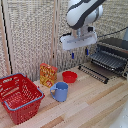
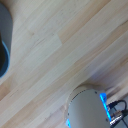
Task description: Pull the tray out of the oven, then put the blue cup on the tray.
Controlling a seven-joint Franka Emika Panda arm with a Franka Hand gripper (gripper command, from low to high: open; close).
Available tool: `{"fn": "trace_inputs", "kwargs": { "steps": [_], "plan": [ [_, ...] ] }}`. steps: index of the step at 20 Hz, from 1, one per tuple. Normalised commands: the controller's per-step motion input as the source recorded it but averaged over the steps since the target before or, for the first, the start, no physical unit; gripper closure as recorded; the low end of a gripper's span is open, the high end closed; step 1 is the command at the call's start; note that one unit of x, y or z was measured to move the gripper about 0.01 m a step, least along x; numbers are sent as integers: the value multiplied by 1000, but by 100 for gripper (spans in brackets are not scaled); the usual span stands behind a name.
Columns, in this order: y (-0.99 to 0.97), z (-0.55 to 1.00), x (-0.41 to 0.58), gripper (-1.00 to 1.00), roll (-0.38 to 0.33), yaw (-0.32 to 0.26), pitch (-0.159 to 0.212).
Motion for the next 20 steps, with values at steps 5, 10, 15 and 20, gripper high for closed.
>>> {"fn": "trace_inputs", "kwargs": {
  "steps": [5,10,15,20],
  "plan": [
    [698,-146,-58,-100,106,-112,0],
    [725,-204,-118,-100,83,-98,0],
    [461,-258,-116,-100,23,-41,7],
    [-92,-287,0,-100,14,4,0]
  ]
}}
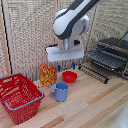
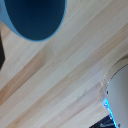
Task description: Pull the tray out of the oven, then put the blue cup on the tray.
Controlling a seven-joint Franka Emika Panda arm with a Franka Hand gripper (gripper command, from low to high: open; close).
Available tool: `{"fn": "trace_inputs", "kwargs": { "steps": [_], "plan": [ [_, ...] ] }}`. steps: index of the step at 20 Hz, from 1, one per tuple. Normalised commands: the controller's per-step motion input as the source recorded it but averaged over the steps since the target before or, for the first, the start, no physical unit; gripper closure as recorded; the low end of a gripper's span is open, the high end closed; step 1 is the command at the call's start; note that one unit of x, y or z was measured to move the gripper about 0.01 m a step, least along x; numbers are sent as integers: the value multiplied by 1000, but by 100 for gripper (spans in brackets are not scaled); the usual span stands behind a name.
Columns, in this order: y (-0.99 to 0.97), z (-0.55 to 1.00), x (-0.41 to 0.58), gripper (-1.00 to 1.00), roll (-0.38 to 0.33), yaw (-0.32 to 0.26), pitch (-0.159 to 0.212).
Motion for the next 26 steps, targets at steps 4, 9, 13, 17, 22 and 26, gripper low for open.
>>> {"fn": "trace_inputs", "kwargs": {
  "steps": [4,9,13,17,22,26],
  "plan": [
    [-294,-252,49,-100,27,42,-56],
    [-39,-231,53,-100,65,48,-59],
    [465,-222,-1,-100,43,81,-19],
    [496,-183,-29,-100,7,46,-2],
    [56,-91,-257,-100,-74,126,1],
    [-271,323,-354,-100,-25,113,-45]
  ]
}}
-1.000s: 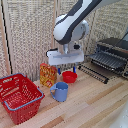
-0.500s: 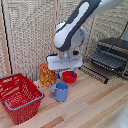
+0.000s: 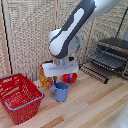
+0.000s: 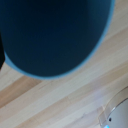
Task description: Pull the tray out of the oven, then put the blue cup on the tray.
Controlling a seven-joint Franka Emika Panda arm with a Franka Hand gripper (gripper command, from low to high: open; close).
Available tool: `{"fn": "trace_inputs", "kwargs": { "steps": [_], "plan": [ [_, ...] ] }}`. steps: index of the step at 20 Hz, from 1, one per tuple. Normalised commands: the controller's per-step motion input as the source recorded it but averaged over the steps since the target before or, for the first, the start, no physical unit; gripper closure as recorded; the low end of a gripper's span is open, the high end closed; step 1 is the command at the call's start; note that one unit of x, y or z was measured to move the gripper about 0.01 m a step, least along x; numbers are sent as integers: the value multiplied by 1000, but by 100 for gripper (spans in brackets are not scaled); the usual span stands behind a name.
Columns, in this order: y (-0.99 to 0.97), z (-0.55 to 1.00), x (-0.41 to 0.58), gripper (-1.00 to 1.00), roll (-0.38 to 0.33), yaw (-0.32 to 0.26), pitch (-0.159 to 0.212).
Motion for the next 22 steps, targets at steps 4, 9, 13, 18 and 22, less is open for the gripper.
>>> {"fn": "trace_inputs", "kwargs": {
  "steps": [4,9,13,18,22],
  "plan": [
    [-49,118,-249,-100,-3,100,-20],
    [-86,-47,-159,-100,-32,136,11],
    [-351,-133,-112,-100,-57,159,7],
    [-475,-76,0,-100,-65,113,-7],
    [-325,-154,29,-100,-13,117,0]
  ]
}}
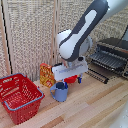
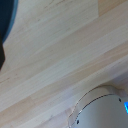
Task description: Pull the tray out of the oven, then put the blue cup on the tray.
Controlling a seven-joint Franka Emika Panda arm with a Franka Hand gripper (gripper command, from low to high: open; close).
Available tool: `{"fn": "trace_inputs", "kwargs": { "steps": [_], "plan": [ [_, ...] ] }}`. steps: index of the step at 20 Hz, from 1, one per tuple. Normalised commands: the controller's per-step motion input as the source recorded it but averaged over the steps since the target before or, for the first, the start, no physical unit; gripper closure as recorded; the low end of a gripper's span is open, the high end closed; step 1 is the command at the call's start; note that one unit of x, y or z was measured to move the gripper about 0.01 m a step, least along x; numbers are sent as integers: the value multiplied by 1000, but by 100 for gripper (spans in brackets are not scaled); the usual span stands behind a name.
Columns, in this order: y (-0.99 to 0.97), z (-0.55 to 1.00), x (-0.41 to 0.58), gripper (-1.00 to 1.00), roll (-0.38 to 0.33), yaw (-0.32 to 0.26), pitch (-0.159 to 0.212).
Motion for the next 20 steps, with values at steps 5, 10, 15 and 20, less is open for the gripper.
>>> {"fn": "trace_inputs", "kwargs": {
  "steps": [5,10,15,20],
  "plan": [
    [-241,-346,93,-100,10,104,-26],
    [-121,-234,49,-100,22,93,-36],
    [0,-34,0,100,6,35,2],
    [0,0,0,100,0,53,1]
  ]
}}
